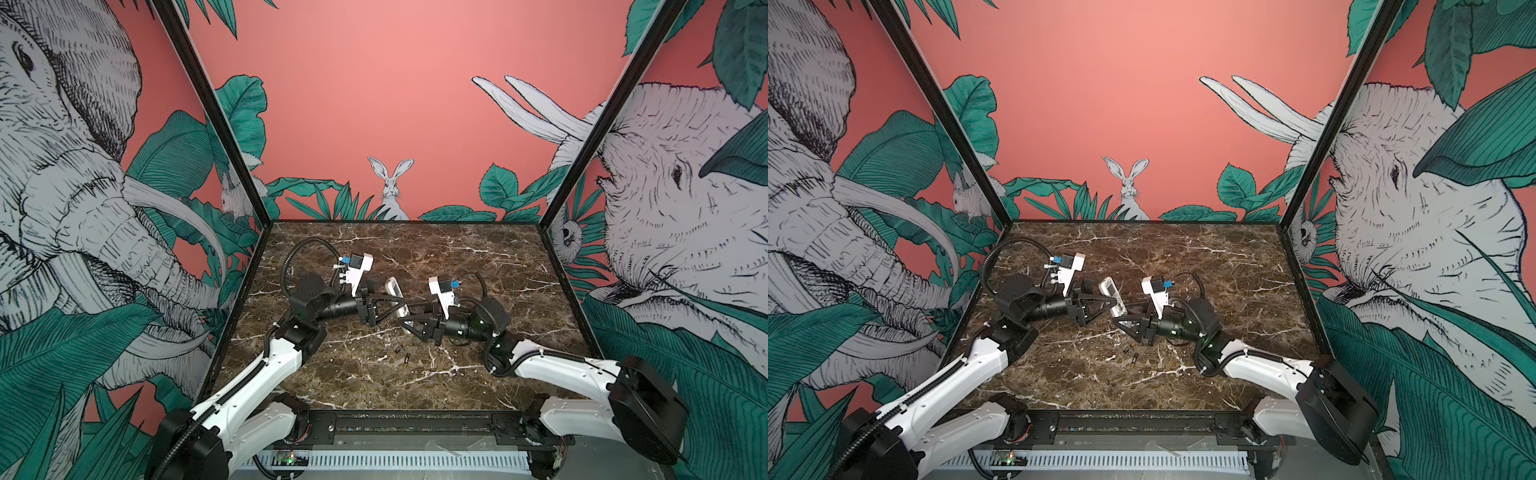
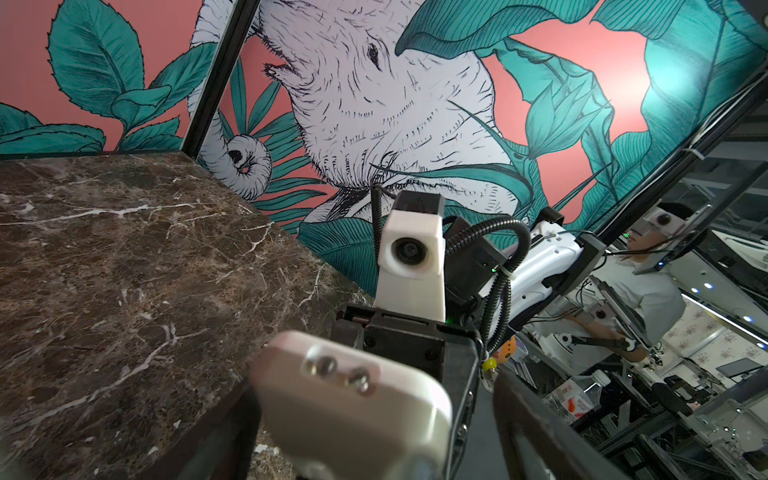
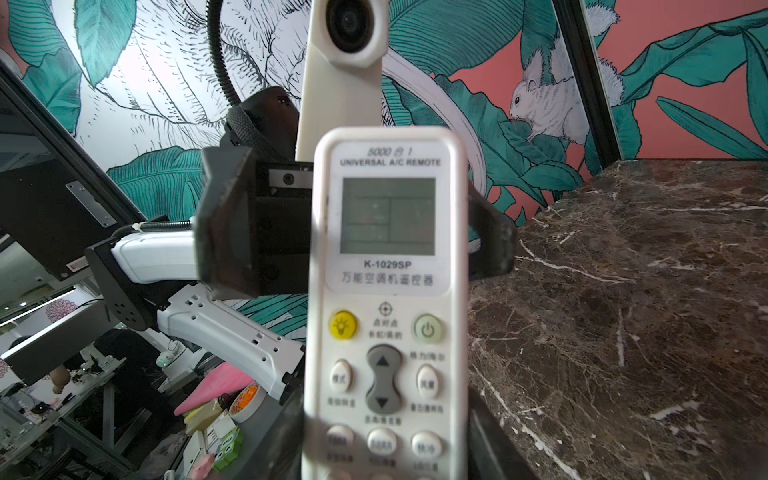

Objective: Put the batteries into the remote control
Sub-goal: 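Lift the remote with the right gripper and bring it toward the left gripper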

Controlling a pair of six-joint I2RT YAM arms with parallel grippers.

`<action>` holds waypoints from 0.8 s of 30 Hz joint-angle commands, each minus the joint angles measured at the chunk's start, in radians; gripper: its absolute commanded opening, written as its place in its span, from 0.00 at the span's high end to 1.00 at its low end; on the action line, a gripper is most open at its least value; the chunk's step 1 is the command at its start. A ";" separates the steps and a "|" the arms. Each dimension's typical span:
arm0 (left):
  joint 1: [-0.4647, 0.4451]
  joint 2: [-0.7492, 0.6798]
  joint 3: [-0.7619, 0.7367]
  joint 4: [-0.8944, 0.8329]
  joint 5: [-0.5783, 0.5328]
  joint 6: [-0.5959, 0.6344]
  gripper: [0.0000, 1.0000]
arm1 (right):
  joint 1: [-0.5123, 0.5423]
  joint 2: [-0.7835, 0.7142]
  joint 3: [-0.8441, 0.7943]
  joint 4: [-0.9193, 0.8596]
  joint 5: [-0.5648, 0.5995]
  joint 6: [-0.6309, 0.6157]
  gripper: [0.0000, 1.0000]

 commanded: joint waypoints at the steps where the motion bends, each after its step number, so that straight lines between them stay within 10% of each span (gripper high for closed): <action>1: -0.007 -0.027 0.010 0.081 0.026 -0.018 0.21 | 0.011 -0.010 0.041 0.105 -0.019 0.020 0.94; 9: -0.018 -0.035 0.009 0.103 0.042 -0.022 0.41 | 0.011 0.021 0.056 0.176 -0.046 0.072 0.94; 17: -0.021 -0.046 0.019 0.077 0.023 -0.013 0.81 | 0.011 0.013 0.059 0.129 -0.034 0.053 0.90; 24: -0.036 -0.057 0.024 0.036 -0.062 -0.030 1.00 | 0.013 -0.032 0.061 0.003 0.031 -0.010 0.40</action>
